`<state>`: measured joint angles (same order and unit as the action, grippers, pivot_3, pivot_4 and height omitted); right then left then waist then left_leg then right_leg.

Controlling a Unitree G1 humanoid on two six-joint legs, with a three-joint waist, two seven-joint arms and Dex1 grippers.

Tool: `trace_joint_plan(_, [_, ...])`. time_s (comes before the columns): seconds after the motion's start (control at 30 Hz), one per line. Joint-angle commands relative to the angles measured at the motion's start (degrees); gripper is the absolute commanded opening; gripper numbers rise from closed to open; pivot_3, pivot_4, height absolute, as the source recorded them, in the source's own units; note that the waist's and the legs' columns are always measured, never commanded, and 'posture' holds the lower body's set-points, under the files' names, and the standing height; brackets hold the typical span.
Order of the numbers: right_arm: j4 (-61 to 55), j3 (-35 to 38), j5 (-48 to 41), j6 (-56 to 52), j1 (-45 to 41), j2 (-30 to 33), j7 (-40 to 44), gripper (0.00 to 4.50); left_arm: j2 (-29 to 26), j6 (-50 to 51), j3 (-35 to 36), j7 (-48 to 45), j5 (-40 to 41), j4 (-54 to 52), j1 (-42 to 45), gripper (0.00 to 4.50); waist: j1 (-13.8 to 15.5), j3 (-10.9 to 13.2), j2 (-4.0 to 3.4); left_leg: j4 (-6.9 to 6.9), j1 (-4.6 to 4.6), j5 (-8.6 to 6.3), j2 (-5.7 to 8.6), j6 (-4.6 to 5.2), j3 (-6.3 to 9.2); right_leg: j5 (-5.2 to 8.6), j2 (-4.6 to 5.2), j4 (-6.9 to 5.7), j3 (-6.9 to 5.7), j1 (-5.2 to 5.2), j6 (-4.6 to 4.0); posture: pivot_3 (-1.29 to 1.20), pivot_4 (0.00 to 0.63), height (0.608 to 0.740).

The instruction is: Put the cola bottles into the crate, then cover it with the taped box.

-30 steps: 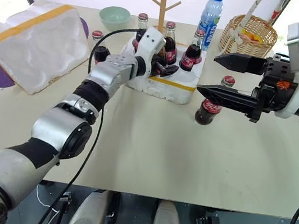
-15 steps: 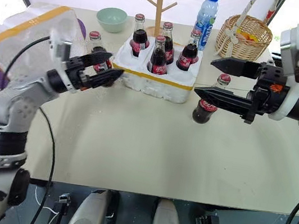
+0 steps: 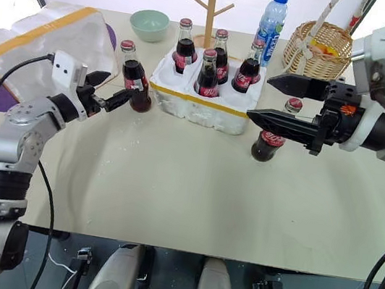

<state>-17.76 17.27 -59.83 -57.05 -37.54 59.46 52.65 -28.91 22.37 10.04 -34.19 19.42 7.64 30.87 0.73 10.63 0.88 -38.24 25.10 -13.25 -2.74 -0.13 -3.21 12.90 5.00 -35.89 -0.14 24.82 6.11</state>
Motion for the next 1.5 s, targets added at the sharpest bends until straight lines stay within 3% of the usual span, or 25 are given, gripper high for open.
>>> trace_joint_plan(0.03, [-1.5,2.3,-1.5,0.2,-0.2,0.2,-0.6,4.5,0.4,-5.0,-0.9,-0.2,-2.2,5.7,4.4,4.45,0.0,0.0,0.0,0.0,0.0,0.0,0.0,0.0,0.0,0.0,0.0,0.0,0.0,0.0,0.0,0.0,0.15,0.74])
trace_joint_plan(0.6, [-3.5,4.2,-4.1,-0.3,1.6,0.9,-2.8,4.5,1.7,-18.7,-5.1,-3.0,-9.9,31.7,16.2,4.45,0.0,0.0,0.0,0.03,0.02,0.0,-0.01,0.0,0.01,-0.11,0.0,-0.01,-0.02,0.03,0.2,0.0,0.15,0.74])
trace_joint_plan(0.7, [-3.4,4.5,-4.4,-0.3,1.5,1.1,-3.1,4.5,1.9,-20.3,-4.4,-2.9,-9.7,33.6,17.0,3.59,-0.1,0.0,0.0,0.03,0.02,0.0,-0.01,0.0,0.0,-0.11,0.0,-0.01,-0.02,0.03,0.2,0.0,0.15,0.74])
trace_joint_plan(0.77, [-3.3,4.5,-4.4,-0.3,1.5,1.1,-3.3,4.5,1.8,-20.2,-3.7,-3.2,-9.0,33.7,17.4,2.74,-0.1,0.0,0.01,0.03,0.02,0.0,-0.01,0.0,0.01,-0.11,-0.01,-0.01,-0.02,0.04,0.2,0.0,0.15,0.74])
trace_joint_plan(1.03, [-3.9,4.6,-5.1,-0.2,2.1,0.6,-4.2,4.5,-2.1,-13.3,0.7,-7.3,-2.7,22.1,14.2,2.74,-0.2,0.0,0.04,0.03,0.28,0.0,-0.02,0.01,0.01,-0.12,0.0,-0.06,-0.02,0.32,0.22,0.0,0.15,0.74])
trace_joint_plan(1.27, [-4.0,4.7,-5.1,0.1,2.8,0.6,-4.8,4.5,-6.2,6.5,7.2,-13.6,13.8,5.4,15.3,2.74,0.1,0.1,0.18,0.04,0.37,0.0,-0.03,0.0,0.02,-0.12,0.0,-0.13,-0.03,0.43,0.22,0.0,0.15,0.74])
trace_joint_plan(1.4, [-4.1,4.7,-4.8,0.3,3.1,0.4,-5.0,4.5,-3.9,6.6,4.9,-13.6,13.6,7.5,21.6,2.74,0.7,0.1,0.19,-0.02,0.32,0.0,0.02,0.0,0.07,-0.12,0.01,-0.05,-0.05,0.26,0.21,0.0,0.15,0.74])
trace_joint_plan(1.5, [-4.4,4.7,-5.0,0.4,3.3,0.1,-5.6,4.5,-1.1,1.5,0.7,-14.9,9.1,13.5,25.6,2.74,0.7,0.1,0.19,-0.02,0.25,0.0,0.03,0.0,0.06,-0.12,0.0,0.01,-0.05,0.17,0.22,0.0,0.15,0.74])
